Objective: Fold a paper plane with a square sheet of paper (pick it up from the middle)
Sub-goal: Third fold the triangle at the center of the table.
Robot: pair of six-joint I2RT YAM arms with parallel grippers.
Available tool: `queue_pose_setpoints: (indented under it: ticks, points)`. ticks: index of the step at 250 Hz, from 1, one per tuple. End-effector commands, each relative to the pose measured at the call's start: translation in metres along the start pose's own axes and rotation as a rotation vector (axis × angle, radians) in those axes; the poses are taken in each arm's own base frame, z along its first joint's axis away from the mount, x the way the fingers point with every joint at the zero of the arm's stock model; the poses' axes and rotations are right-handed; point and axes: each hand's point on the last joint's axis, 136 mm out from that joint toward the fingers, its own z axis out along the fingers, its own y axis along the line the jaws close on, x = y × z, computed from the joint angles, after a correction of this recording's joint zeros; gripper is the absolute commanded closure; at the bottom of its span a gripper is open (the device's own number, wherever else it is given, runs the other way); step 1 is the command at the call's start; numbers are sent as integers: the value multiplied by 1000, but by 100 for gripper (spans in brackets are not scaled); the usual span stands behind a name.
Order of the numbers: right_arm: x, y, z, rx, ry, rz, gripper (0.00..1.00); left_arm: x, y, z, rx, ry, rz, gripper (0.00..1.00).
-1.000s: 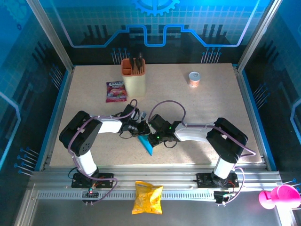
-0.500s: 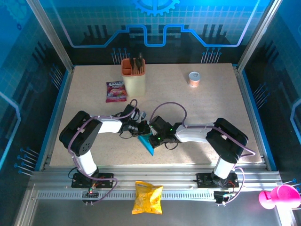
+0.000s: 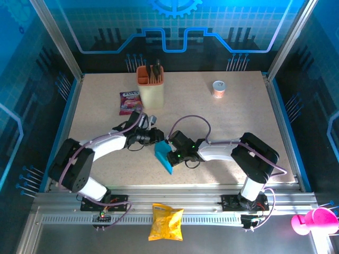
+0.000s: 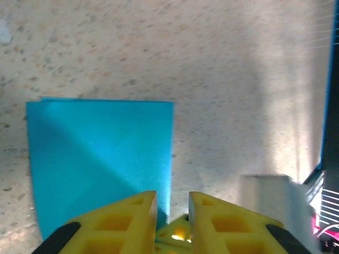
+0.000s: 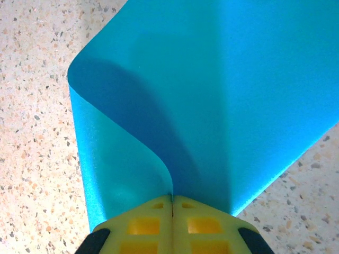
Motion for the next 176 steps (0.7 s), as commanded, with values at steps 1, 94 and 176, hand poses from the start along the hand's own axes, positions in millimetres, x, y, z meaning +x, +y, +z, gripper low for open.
queue_pose_setpoints:
  ticks: [1, 94, 176]
  points:
    - [27, -20, 12, 53, 91, 36, 95, 24, 9, -8, 7, 33, -40, 91]
    - [31, -22, 15, 56, 103, 36, 95, 61, 5, -15, 104, 45, -17, 100]
    - [30, -22, 16, 57, 103, 35, 95, 61, 12, 3, 98, 55, -35, 100]
